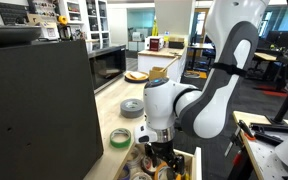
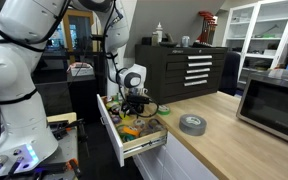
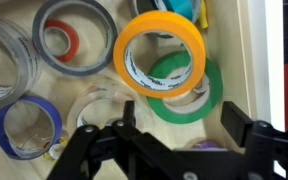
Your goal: Put the orange masking tape in the drawer
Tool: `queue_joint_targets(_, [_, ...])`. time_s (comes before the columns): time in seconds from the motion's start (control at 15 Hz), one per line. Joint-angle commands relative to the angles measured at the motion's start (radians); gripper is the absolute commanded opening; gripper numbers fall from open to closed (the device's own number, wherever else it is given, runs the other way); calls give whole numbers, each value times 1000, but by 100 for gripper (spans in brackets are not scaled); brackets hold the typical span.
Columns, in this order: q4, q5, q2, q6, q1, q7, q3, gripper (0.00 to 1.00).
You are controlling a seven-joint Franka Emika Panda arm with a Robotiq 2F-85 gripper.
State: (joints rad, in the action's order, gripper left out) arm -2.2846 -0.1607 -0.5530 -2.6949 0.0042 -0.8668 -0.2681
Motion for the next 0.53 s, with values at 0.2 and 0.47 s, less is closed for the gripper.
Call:
queue_joint_targets(0.2, [-12,101,166,84,-42,16,-36,100])
queue_joint_targets(0.47, [-4,155,247,158,-18,86,-3,100])
